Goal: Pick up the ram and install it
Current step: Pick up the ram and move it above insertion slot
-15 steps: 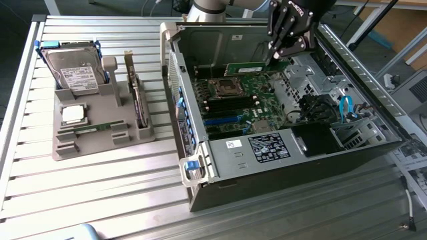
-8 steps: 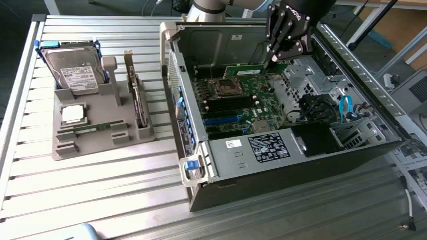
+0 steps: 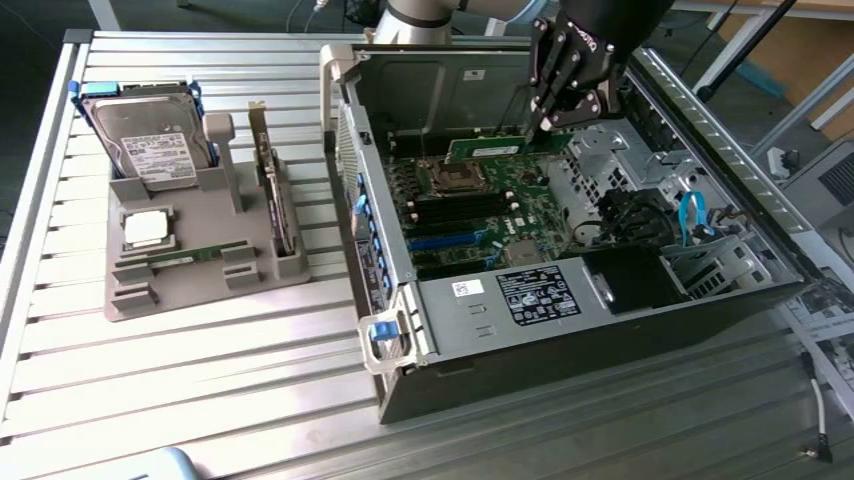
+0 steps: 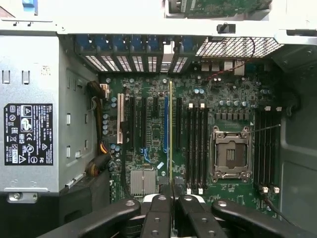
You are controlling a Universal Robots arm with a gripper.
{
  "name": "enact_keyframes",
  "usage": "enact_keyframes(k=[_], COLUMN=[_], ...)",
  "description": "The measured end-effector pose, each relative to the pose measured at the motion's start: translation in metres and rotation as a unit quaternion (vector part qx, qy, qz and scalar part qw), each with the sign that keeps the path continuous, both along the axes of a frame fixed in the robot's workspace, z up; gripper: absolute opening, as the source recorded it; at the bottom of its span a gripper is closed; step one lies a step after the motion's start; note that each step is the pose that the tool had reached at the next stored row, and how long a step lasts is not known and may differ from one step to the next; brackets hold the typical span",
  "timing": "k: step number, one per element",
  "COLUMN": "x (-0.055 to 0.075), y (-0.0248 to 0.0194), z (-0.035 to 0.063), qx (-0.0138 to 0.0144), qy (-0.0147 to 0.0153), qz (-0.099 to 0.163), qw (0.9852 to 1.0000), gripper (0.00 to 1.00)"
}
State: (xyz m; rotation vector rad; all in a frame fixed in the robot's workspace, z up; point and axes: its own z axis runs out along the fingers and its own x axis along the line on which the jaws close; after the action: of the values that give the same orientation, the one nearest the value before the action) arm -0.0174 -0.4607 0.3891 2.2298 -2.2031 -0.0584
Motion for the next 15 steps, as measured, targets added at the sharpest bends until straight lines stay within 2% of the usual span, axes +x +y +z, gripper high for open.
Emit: enact_keyframes(k=[10, 15], x=[0.0001, 0.0], y=[0.0002, 0.003], z=[-0.0014, -0.0017], qx=[0.0001, 0.0], qy=[0.0, 0.0], qz=[0.0, 0.0], qw=[1.0, 1.0], gripper=[0.12, 0.12])
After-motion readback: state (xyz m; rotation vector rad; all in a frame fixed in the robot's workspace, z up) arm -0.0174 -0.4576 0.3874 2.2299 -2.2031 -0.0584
